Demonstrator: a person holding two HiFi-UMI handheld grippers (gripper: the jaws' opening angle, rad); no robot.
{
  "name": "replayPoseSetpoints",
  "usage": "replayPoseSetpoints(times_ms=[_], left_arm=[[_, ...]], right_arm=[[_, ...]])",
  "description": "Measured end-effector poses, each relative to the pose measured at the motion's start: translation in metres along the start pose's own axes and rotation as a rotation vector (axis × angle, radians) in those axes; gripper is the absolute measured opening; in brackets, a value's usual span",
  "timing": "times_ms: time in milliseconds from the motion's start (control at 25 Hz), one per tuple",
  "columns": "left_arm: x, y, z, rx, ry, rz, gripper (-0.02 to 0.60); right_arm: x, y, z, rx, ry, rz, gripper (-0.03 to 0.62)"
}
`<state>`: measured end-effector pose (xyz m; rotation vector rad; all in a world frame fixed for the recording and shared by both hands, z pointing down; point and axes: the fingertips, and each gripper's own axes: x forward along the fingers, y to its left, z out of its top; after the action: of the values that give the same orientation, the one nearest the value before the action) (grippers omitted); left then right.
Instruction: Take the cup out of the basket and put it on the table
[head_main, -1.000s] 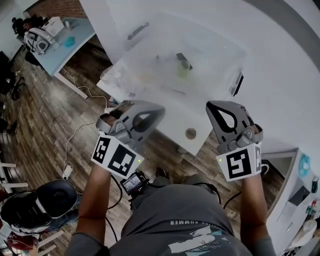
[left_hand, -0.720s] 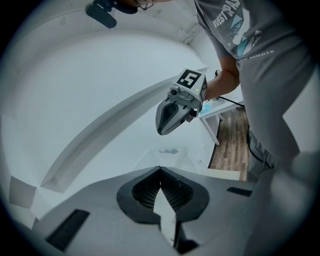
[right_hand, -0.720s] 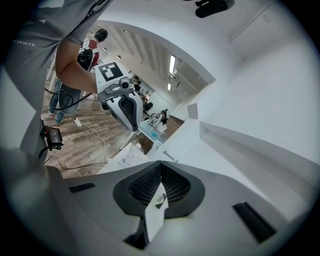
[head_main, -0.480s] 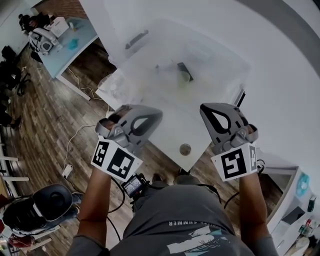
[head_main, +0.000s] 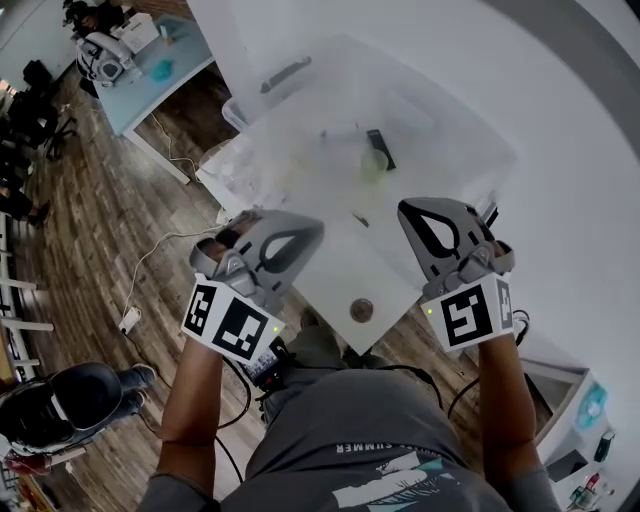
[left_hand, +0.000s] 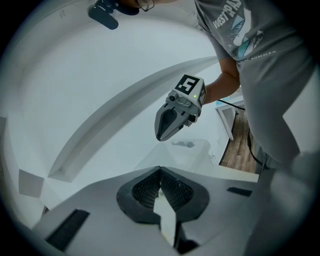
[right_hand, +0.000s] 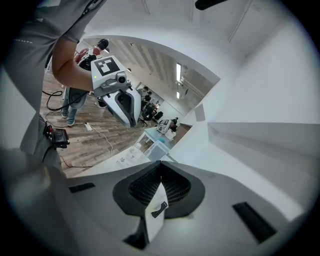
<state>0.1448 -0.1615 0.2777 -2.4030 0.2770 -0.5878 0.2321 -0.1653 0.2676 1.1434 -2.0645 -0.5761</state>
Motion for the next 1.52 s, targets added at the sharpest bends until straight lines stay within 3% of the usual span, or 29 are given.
replayPoseSetpoints(times_ms=[680,1000,1520], left_arm=[[0.034,0.052,-0.080,-0.079,-0.050,-0.047,0.009],[0.047,0.063,-0.111,-0.106,-0.051,-0.090,0.009],[0.056,0.074,-0.135,-0.164,-0.053,-0.118,0.009]], right_arm=[[0.149,-0.034,-0.070,0.077,0.179,0.074,0.012],[0.223,-0.016,-0.151,0.154,0.352,0.209,0.050],[0.280,0.053,-0.256,0.193,0.627,0.480,0.123]])
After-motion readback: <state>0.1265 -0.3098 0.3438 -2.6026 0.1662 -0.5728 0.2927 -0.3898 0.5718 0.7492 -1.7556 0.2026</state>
